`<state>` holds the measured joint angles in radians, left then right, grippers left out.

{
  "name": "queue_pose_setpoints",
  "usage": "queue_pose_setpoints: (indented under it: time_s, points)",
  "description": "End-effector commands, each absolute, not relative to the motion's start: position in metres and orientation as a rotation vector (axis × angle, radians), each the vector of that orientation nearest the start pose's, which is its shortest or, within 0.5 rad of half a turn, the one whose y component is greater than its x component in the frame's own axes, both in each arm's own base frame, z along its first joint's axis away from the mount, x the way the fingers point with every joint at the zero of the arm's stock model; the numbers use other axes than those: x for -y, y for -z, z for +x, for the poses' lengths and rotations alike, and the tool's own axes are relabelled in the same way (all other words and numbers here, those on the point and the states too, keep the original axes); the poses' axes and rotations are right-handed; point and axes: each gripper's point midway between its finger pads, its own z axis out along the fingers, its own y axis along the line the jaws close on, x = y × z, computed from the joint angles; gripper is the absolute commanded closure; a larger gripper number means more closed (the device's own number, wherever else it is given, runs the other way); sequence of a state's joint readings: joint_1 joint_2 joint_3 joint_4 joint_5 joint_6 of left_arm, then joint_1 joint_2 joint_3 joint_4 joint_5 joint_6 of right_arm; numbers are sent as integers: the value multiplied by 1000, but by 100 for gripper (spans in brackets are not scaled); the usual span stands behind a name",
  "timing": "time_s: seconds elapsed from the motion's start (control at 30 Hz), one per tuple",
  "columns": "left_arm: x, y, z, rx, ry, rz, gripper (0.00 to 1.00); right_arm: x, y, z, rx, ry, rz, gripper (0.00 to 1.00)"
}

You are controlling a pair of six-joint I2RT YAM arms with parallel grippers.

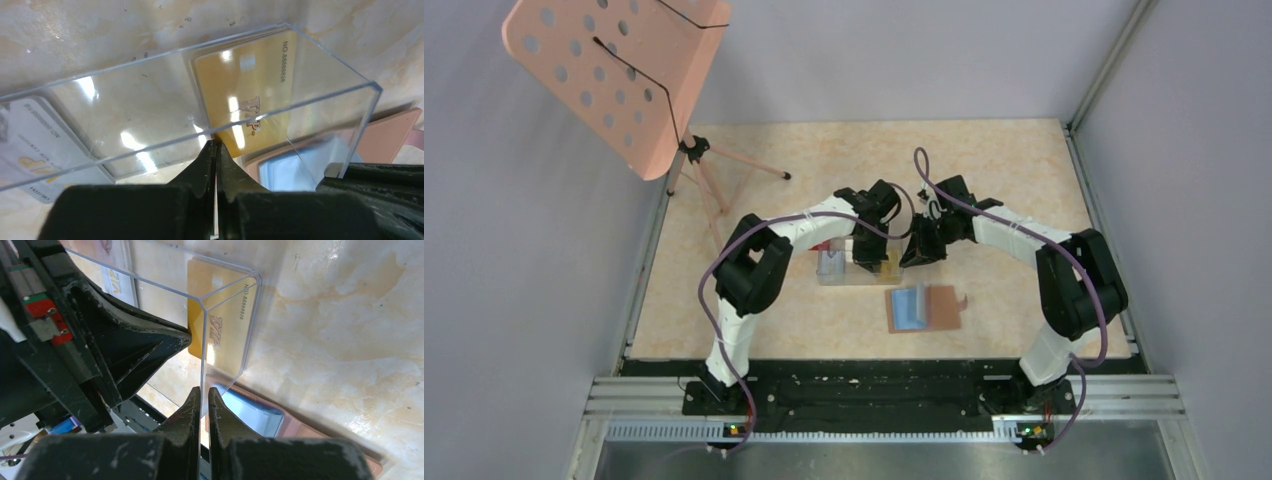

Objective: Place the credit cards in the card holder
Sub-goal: Pick up the credit card from the storage box.

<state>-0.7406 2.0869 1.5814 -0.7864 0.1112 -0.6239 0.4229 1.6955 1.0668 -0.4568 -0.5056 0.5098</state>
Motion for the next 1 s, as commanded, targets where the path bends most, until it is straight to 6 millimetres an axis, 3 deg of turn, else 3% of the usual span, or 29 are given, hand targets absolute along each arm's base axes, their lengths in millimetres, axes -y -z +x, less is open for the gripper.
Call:
queue_pose_setpoints:
  time_s: [0.0,0.17,0.3,0.37,0.53,0.97]
  points:
    - [343,-52,295,-2899,439,280,100,-244,-84,283,-2733,-988,-90,100]
    - [341,-46,291,-2947,381,343,94,-244,-83,283,-2734,-987,-90,100]
    - [343,-40,289,-2972,378,374,80,-244,-84,283,-2732,-988,-94,100]
    - [346,-38,288,-2979,380,386,77,-244,-84,284,-2732,-987,-92,100]
    - [355,-46,290,-2953,411,415,99,-244,-83,283,-2735,-987,-92,100]
    - [365,-91,298,-2833,525,342,98,-244,-84,283,-2732,-988,-93,100]
